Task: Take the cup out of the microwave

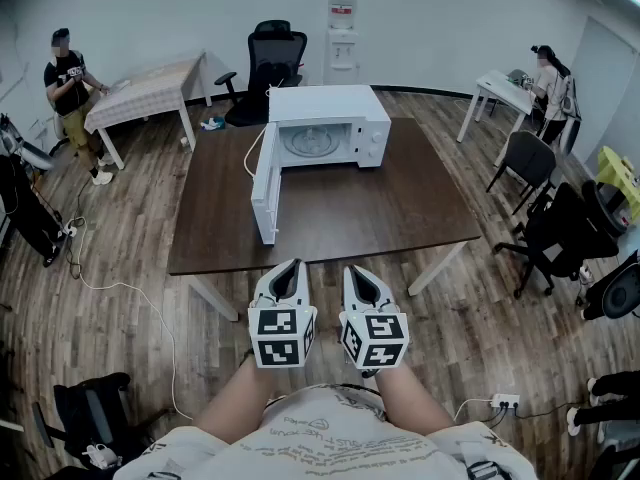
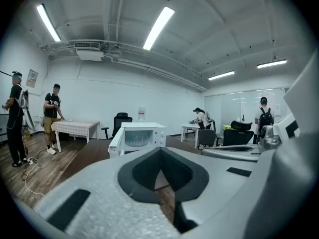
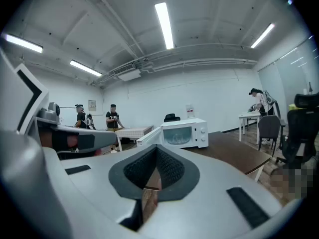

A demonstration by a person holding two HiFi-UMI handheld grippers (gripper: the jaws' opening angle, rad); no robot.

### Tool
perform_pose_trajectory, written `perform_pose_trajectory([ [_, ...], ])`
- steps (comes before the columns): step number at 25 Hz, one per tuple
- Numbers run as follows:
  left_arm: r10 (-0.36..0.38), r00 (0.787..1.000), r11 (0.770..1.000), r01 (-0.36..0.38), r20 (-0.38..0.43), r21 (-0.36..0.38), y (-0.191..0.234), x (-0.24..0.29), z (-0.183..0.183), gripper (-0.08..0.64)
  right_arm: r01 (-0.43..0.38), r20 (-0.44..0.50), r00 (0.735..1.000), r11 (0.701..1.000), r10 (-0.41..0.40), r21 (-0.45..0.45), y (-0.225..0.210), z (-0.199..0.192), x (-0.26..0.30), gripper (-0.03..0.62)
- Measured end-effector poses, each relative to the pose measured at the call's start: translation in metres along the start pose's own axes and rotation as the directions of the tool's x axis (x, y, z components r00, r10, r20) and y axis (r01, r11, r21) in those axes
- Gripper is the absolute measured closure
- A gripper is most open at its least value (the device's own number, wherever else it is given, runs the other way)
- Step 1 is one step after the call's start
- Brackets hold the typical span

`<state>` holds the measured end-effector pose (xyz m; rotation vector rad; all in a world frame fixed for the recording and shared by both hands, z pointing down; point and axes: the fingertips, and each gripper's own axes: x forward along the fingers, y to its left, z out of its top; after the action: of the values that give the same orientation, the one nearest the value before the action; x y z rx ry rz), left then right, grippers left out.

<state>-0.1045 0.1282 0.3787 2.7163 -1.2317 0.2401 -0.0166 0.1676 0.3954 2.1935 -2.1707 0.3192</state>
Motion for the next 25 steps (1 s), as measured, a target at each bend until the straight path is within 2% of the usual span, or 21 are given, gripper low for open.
perform_pose_trajectory([
  [8,-0.012,1.000,1.000,0.012,-0.002,0.018,0.009,-0.007,-0.006,0.546,0.008,-0.008,1.000,1.000,-0.008,0.025,0.013,-0.007,0.002,0.578],
  [25,-0.083,0.996,0.996,0.083,-0.014,0.020,0.070,-0.036,-0.026,0.546,0.084,-0.005,0.996,0.996,-0.084,-0.006,0.087,-0.025,0.022,0.578],
])
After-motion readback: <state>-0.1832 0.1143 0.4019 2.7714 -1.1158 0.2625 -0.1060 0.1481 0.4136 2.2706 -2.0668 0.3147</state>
